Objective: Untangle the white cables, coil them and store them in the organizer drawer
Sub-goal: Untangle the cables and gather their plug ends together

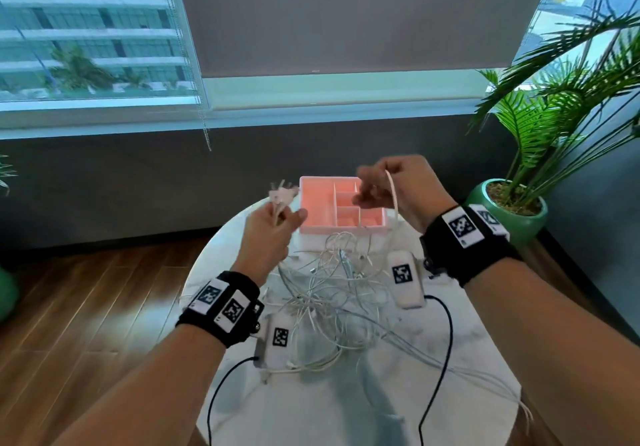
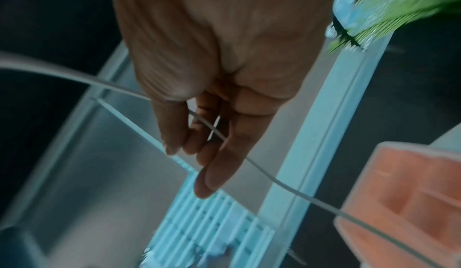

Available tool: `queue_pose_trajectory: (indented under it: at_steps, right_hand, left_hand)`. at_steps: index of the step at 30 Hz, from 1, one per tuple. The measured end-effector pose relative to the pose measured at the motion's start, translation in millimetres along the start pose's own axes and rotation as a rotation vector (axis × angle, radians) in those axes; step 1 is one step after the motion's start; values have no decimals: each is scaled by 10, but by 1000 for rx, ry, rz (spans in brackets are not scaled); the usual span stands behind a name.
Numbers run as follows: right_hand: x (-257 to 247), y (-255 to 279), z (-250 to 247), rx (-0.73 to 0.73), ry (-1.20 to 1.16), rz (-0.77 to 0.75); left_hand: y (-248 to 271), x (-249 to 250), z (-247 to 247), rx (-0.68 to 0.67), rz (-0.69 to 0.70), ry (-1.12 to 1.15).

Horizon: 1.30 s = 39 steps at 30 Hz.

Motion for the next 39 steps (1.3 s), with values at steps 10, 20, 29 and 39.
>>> queue_pose_trajectory:
  at_steps: [10, 20, 29, 39]
  right_hand:
    - [-1009, 161, 889, -324, -377, -299]
    - [-1120, 316, 776, -368, -594, -350]
    - [-1736, 311, 186, -225, -755, -657]
    - [-566, 103, -141, 58, -211, -300]
  left_hand:
    - [-49, -304, 456, -102, -40, -130]
    - [-222, -788, 317, 60, -125, -183]
    - [-405, -1225, -75, 159, -234, -546]
    - [-218, -727, 143, 40, -280, 80]
Point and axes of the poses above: each hand's wrist, its own y-axis away from the middle knuckle, its own z-axis out of the palm, x = y × z, the point moved 8 cm from there along -y, towards the middle knuckle, and after that the axes turned 8 degrees about -z, right-handed, at the moved point
